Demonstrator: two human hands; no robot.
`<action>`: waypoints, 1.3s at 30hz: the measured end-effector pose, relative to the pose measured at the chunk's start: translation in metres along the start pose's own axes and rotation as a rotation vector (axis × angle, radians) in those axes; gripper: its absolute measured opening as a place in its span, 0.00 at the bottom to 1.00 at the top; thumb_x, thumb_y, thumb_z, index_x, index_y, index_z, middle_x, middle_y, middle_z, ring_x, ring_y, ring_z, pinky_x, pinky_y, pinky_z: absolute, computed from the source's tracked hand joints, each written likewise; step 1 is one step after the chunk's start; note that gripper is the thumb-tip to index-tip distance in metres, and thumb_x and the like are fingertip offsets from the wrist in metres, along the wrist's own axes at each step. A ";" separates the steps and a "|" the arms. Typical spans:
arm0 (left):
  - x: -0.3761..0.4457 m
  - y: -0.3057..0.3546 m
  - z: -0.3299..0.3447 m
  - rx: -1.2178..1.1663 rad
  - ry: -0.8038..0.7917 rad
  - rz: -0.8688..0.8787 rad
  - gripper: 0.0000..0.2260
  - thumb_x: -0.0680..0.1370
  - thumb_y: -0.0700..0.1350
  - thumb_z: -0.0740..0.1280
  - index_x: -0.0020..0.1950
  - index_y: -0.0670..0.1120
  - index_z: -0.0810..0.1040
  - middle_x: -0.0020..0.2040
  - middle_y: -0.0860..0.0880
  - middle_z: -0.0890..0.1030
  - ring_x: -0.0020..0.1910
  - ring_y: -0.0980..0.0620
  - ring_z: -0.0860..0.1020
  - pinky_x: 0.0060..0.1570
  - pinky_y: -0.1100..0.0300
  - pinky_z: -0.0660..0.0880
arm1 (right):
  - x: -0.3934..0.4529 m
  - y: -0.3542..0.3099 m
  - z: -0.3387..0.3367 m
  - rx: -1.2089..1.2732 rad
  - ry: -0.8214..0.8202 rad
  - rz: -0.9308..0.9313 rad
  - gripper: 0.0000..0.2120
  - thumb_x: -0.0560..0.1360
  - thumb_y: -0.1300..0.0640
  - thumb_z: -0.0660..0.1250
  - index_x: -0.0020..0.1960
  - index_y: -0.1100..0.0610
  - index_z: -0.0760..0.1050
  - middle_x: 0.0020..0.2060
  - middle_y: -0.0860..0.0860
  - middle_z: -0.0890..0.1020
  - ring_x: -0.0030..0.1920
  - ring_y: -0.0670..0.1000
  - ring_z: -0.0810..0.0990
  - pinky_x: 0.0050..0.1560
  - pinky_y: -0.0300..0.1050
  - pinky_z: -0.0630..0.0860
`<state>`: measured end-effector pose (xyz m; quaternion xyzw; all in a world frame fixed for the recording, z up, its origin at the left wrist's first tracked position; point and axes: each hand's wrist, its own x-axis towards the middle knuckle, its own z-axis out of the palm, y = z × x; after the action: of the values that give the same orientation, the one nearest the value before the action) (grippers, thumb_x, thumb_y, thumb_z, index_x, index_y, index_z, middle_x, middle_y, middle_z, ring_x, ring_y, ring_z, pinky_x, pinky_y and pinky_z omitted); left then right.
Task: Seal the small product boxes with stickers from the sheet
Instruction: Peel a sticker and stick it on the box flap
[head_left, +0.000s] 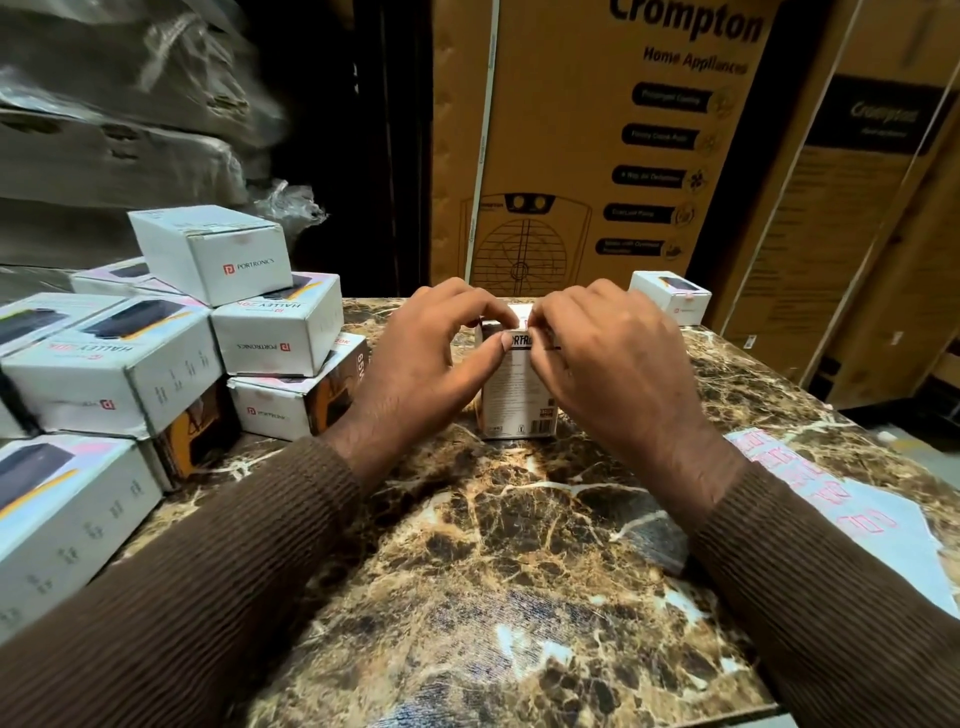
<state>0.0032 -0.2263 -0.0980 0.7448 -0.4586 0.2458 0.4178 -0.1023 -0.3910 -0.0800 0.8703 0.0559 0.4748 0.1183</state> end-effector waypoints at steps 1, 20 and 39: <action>0.000 0.000 0.000 0.001 0.002 0.002 0.09 0.81 0.52 0.68 0.57 0.50 0.84 0.53 0.56 0.81 0.55 0.54 0.78 0.55 0.46 0.77 | 0.000 0.000 0.000 0.001 -0.002 0.001 0.14 0.82 0.50 0.63 0.52 0.60 0.80 0.41 0.55 0.84 0.40 0.54 0.79 0.38 0.48 0.74; 0.000 -0.004 0.001 -0.002 -0.004 0.024 0.11 0.80 0.51 0.69 0.59 0.50 0.84 0.54 0.56 0.81 0.56 0.54 0.78 0.55 0.46 0.78 | -0.007 0.009 0.007 0.276 -0.072 0.182 0.07 0.82 0.51 0.64 0.55 0.52 0.77 0.48 0.44 0.78 0.49 0.46 0.73 0.45 0.44 0.72; 0.001 -0.003 0.002 0.024 0.003 0.018 0.10 0.80 0.51 0.69 0.59 0.50 0.83 0.54 0.57 0.80 0.56 0.55 0.77 0.56 0.48 0.78 | -0.005 0.017 0.016 0.427 -0.030 0.245 0.07 0.81 0.52 0.71 0.54 0.55 0.84 0.47 0.47 0.80 0.49 0.49 0.76 0.45 0.44 0.75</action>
<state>0.0061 -0.2277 -0.1000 0.7451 -0.4617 0.2564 0.4074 -0.0920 -0.4105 -0.0884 0.8828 0.0473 0.4501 -0.1260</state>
